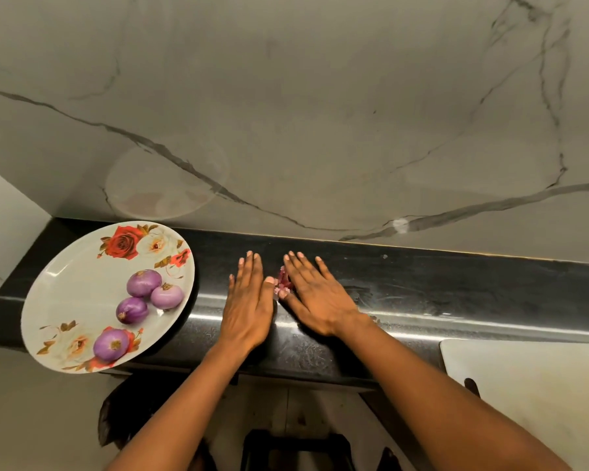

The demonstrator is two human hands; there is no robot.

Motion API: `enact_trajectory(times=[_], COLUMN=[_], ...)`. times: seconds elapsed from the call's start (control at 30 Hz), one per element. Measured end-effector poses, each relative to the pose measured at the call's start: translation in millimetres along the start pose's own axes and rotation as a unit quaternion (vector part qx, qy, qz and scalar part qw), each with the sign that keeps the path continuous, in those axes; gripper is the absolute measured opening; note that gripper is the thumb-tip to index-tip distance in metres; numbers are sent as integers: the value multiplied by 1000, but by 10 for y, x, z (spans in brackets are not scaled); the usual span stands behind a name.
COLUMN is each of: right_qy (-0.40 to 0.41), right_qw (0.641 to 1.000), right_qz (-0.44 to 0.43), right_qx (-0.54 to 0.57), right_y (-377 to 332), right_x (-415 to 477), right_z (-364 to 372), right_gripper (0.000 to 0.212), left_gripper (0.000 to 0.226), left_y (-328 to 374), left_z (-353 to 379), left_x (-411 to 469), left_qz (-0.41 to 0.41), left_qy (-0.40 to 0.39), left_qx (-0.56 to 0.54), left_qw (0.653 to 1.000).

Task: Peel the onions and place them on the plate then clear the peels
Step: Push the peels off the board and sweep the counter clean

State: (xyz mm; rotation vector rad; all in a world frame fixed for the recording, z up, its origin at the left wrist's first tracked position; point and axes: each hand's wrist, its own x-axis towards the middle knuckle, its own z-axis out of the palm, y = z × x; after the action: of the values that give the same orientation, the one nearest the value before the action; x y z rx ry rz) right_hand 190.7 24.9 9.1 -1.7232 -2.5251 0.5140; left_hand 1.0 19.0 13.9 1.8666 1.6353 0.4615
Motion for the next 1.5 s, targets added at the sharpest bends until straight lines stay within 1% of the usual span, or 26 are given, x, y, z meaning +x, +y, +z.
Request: enact_trajectory(times=[0.13, 0.2, 0.27, 0.33, 0.4, 0.43, 0.5, 0.57, 0.63, 0.7, 0.73, 0.8, 0.9, 0.97, 1.0, 1.07, 1.13, 1.2, 1.27, 1.33, 1.43, 1.5], right_qy=[-17, -11, 17, 35, 36, 33, 29, 25, 16, 8, 5, 3, -2, -15, -19, -4, 31, 44, 33, 21, 17, 10], right_qw=[998, 997, 999, 998, 993, 991, 990, 992, 995, 998, 998, 999, 999, 996, 994, 988, 986, 989, 994, 996, 995, 996], right_qz=[-67, -73, -30, 42, 107, 126, 131, 116, 88, 56, 40, 11, -29, -57, -63, -41, 9, 59, 79, 85, 98, 89], right_qx=[-8, 10, 28, 32, 38, 39, 32, 29, 36, 42, 46, 49, 45, 64, 92, 151, 162, 131, 72, 17, -8, -6], right_y=[-54, -8, 128, 325, 502, 558, 582, 499, 327, 118, 12, -161, -296, -309, -288, -207, -78, 27, 48, -18, -196, -287], right_x=[-200, -337, -473, -579, -628, -624, -555, -439, -316, -221, -194, -193, -305, -412, -461, -561, -645, -721, -784, -827, -852, -841], right_z=[40, 2, -62, -114, -135, -134, -126, -112, -82, -30, 1, 55, 96, 76, 54, -18, -77, -99, -66, 20, 144, 194], right_gripper=[75, 76, 77, 78, 81, 82, 83, 82, 80, 78, 77, 76, 73, 70, 69, 70, 73, 77, 84, 93, 100, 99], left_gripper=[66, 65, 67, 67, 67, 66, 63, 61, 63, 66, 67, 69, 69, 64, 60, 55, 59, 63, 63, 65, 75, 76], left_y=[-98, -112, -81, 4, 98, 138, 187, 220, 236, 227, 210, 153, 38, -11, -23, -37, -20, 29, 71, 81, 18, -7], left_z=[-103, -99, -44, 51, 161, 210, 268, 256, 170, 58, 0, -94, -179, -195, -192, -157, -118, -94, -60, -15, 51, 94], left_x=[136, 194, 192, 90, -61, -136, -239, -298, -349, -362, -360, -347, -333, -344, -352, -371, -398, -425, -456, -494, -579, -661], left_qz=[-9, -7, 23, 72, 114, 127, 137, 125, 75, 7, -17, -42, -51, -32, -15, 11, 24, 18, 13, 24, 6, 1], left_qy=[-18, -42, -65, -90, -109, -113, -122, -128, -89, -31, -9, 12, 6, -6, -8, -5, -6, -5, 10, 21, -13, -44], left_qx=[57, 98, 141, 176, 185, 176, 125, 7, -124, -209, -232, -243, -209, -167, -136, -70, -30, -26, -17, 45, 161, 187], left_qw=[998, 994, 988, 978, 970, 969, 975, 984, 985, 977, 973, 969, 977, 985, 991, 997, 999, 1000, 1000, 998, 987, 981])
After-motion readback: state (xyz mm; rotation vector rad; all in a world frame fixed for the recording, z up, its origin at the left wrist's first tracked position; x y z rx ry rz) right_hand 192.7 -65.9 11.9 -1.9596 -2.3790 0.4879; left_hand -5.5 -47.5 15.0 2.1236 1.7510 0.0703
